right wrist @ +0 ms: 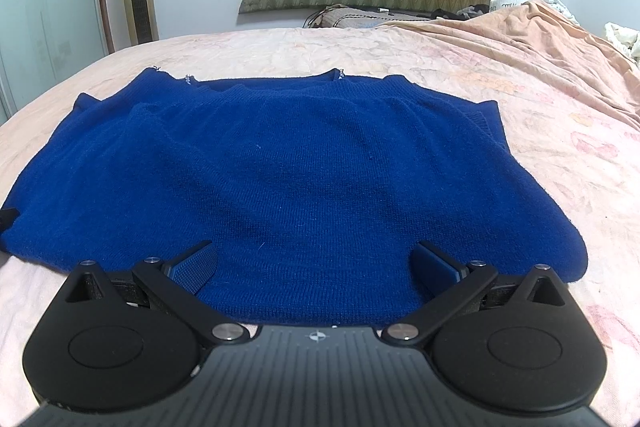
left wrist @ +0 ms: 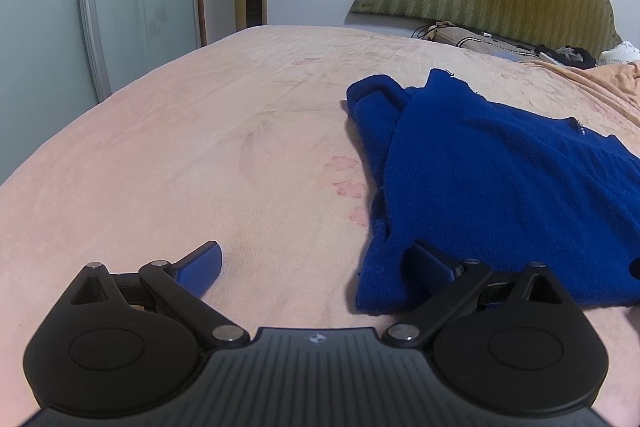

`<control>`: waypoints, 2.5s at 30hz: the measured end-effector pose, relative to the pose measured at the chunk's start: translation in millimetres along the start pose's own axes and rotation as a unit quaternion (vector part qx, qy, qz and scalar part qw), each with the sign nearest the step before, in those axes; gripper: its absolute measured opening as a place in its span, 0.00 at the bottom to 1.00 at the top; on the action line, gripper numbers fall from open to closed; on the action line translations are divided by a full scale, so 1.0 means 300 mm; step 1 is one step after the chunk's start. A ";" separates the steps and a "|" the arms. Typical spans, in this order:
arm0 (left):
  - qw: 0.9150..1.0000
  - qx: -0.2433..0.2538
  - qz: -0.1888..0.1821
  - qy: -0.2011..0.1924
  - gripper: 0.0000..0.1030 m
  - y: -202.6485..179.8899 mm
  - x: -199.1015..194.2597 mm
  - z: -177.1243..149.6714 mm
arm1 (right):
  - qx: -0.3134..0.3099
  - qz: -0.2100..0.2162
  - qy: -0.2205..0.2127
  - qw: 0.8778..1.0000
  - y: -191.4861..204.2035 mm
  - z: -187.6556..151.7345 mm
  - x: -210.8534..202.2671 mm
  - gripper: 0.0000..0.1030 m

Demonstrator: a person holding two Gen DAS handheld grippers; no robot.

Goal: Fold small clothes

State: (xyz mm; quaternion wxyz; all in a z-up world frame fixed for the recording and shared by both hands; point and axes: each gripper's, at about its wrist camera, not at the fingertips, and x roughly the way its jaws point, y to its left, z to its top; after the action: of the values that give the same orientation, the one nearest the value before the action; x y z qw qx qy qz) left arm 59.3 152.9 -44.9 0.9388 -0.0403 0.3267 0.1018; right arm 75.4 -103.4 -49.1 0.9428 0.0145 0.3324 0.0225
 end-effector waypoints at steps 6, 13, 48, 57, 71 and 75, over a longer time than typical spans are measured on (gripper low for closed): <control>1.000 0.000 -0.003 0.002 1.00 0.000 0.001 0.002 | 0.000 0.000 0.000 1.000 0.000 0.000 0.000 1.00; 1.000 -0.001 -0.024 0.014 1.00 0.029 -0.018 0.012 | 0.000 0.000 0.001 1.000 0.003 0.002 0.002 1.00; 0.964 -0.020 -0.207 0.167 0.14 -0.147 0.563 0.549 | -0.390 0.036 -0.105 0.914 0.730 -0.012 0.109 0.11; 0.984 0.060 -0.149 0.070 0.14 -0.333 0.288 0.661 | -0.305 0.052 -0.168 0.936 0.542 0.055 -0.050 0.05; 0.973 0.156 -0.164 0.052 0.14 -0.932 0.165 0.631 | -0.092 0.011 -0.166 0.982 -0.022 0.114 -0.139 0.04; 0.966 0.193 -0.163 0.061 0.14 -1.100 0.190 0.568 | -0.021 0.020 -0.143 0.989 -0.175 0.085 -0.109 0.04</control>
State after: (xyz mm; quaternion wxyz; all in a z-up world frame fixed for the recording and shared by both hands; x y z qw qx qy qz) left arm 277.9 -135.4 56.0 0.9111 0.0828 0.3854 -0.1205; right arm 67.6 -157.8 -11.1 0.9800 0.0042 0.1935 0.0458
